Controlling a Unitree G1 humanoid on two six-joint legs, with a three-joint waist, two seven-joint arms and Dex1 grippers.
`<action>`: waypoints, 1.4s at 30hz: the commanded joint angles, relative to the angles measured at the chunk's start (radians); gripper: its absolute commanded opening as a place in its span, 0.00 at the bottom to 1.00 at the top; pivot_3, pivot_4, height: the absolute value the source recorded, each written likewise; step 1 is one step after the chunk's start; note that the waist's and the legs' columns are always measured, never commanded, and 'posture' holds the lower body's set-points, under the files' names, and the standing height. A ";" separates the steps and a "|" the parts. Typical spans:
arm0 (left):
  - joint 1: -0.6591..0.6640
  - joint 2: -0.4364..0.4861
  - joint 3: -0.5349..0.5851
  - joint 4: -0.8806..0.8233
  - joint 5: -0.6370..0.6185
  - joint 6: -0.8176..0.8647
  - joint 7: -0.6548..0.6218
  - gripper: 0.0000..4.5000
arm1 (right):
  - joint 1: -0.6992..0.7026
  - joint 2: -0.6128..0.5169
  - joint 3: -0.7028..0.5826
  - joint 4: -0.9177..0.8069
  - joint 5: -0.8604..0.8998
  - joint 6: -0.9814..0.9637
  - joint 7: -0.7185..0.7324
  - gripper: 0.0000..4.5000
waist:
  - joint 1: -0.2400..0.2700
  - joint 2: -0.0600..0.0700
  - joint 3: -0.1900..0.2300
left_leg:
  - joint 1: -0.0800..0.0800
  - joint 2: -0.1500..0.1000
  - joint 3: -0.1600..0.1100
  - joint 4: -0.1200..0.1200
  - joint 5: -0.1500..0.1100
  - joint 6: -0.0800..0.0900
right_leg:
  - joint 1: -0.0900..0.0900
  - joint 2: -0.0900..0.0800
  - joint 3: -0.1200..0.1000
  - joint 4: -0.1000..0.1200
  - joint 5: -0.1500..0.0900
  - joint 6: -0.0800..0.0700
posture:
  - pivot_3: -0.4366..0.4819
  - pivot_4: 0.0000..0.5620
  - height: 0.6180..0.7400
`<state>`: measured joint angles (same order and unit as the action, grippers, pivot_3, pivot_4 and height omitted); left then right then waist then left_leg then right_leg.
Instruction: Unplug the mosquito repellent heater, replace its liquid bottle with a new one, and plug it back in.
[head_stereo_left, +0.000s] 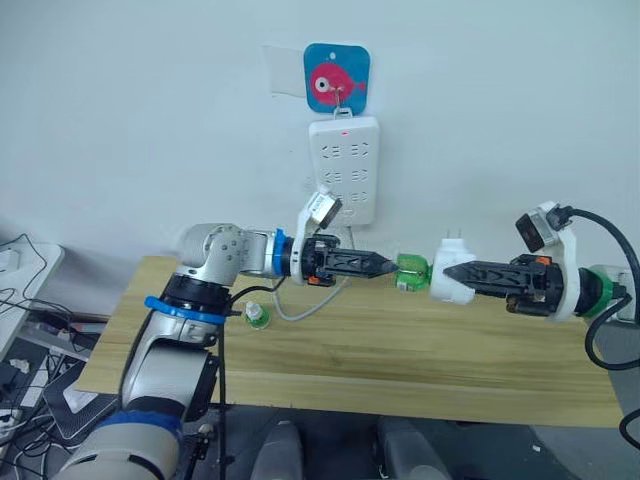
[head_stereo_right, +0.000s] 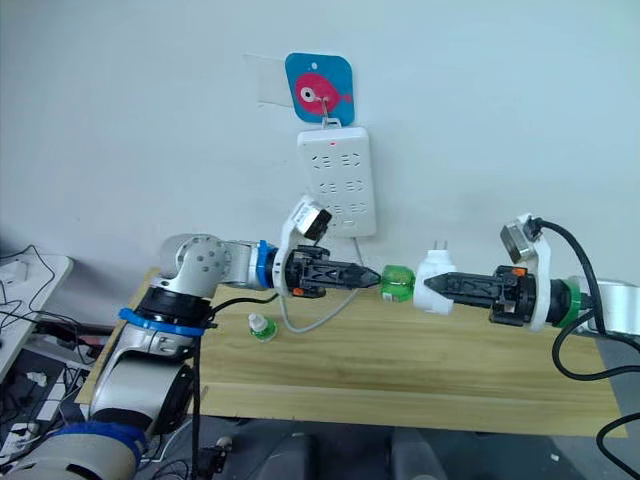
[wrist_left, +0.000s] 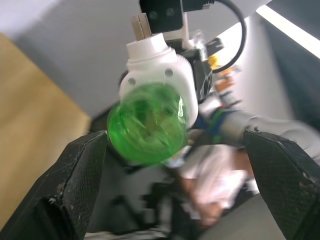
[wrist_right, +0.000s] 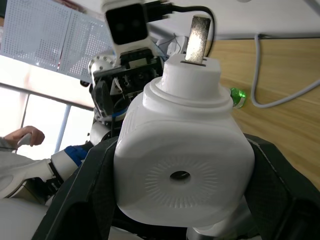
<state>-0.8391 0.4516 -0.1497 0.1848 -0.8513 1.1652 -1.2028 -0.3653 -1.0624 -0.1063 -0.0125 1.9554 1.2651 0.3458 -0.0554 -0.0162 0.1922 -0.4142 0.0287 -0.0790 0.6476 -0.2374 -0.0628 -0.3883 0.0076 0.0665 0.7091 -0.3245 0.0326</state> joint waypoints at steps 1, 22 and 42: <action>0.030 0.034 -0.013 -0.093 0.069 -0.162 -0.073 1.00 | 0.000 -0.015 -0.050 0.003 0.017 0.008 0.008 0.67 | 0.003 0.000 0.000 | 0.000 0.000 0.000 0.000 0.000 0.000 | 0.000 0.000 0.000 0.000 0.000 0.000 | 0.45 0.30 1.00; 0.021 -0.210 -0.063 0.467 0.638 -2.449 -0.067 1.00 | -0.057 0.029 -0.047 0.043 0.017 0.081 0.031 0.67 | 0.038 0.000 0.000 | -0.002 0.000 0.003 -0.001 -0.001 0.001 | 0.001 -0.001 0.002 -0.008 0.004 0.000 | 0.46 0.31 1.00; -0.087 -0.172 -0.251 0.647 0.663 -2.667 0.121 1.00 | -0.021 0.031 -0.039 -0.032 0.017 0.077 0.082 0.67 | 0.024 0.000 0.000 | -0.002 0.000 0.002 0.000 -0.001 0.001 | 0.001 -0.001 0.001 -0.008 0.004 0.001 | 0.44 0.30 1.00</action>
<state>-0.9033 0.2789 -0.3915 0.8371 -0.1949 -1.4820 -1.1174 -0.3781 -1.0244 -0.1235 -0.0179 1.9470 1.3494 0.4110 -0.0317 -0.0162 0.1921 -0.4164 0.0284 -0.0775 0.6477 -0.2381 -0.0614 -0.3871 0.0068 0.0676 0.7015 -0.3203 0.0332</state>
